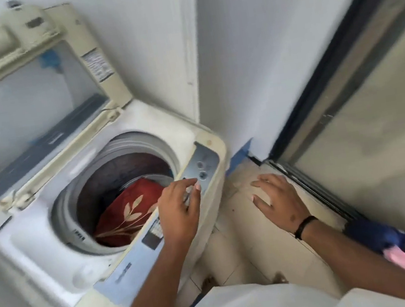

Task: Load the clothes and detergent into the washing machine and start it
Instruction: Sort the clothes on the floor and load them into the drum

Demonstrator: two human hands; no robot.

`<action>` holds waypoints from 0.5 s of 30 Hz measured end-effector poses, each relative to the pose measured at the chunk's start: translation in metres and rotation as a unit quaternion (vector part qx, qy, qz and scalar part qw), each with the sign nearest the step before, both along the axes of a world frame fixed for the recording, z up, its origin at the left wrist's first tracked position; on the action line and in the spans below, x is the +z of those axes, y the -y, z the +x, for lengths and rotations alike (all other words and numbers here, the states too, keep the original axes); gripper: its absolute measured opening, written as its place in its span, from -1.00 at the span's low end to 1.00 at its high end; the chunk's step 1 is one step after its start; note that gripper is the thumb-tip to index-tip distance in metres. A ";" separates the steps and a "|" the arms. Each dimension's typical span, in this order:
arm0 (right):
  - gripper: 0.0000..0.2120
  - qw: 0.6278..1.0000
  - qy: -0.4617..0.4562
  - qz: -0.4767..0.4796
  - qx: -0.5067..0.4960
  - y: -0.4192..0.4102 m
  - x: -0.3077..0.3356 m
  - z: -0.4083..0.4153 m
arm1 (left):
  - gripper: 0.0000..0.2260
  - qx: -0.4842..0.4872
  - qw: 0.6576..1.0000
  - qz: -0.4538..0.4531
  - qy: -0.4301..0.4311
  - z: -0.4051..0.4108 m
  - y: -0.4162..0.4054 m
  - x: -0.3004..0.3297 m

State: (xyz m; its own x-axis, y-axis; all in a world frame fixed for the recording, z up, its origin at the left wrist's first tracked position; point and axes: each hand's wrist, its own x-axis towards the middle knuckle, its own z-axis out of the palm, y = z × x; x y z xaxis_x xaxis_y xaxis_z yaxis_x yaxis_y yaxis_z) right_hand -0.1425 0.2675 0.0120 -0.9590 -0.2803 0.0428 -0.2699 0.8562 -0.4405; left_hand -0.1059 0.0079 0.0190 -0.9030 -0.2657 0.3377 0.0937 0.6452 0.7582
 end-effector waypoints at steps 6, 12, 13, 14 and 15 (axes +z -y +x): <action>-0.67 0.985 0.028 -0.027 -0.167 -0.111 -0.002 0.072 | -0.78 -0.238 0.961 0.030 0.140 -0.021 -0.101 -0.011; -0.76 0.938 0.034 -0.052 -0.340 -0.222 -0.004 0.177 | -0.71 -0.417 0.869 -0.040 0.263 0.002 -0.236 -0.034; -0.78 0.929 0.037 -0.048 -0.364 -0.236 -0.004 0.193 | -0.70 -0.432 0.860 -0.050 0.266 0.010 -0.254 -0.035; -0.80 0.918 0.039 -0.044 -0.392 -0.252 -0.004 0.212 | -0.69 -0.449 0.852 -0.054 0.265 0.019 -0.277 -0.034; -0.82 0.904 0.038 -0.047 -0.424 -0.270 -0.004 0.233 | -0.68 -0.468 0.841 -0.057 0.266 0.030 -0.302 -0.033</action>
State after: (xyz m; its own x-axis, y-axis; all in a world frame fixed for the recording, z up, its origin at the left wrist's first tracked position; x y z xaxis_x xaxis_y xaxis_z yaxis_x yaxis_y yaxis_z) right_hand 0.0906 0.5375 0.0077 -0.8289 0.5574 -0.0471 0.4992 0.6992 -0.5117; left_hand -0.0761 0.3095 -0.0136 -0.7301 0.6517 -0.2056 0.2677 0.5496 0.7913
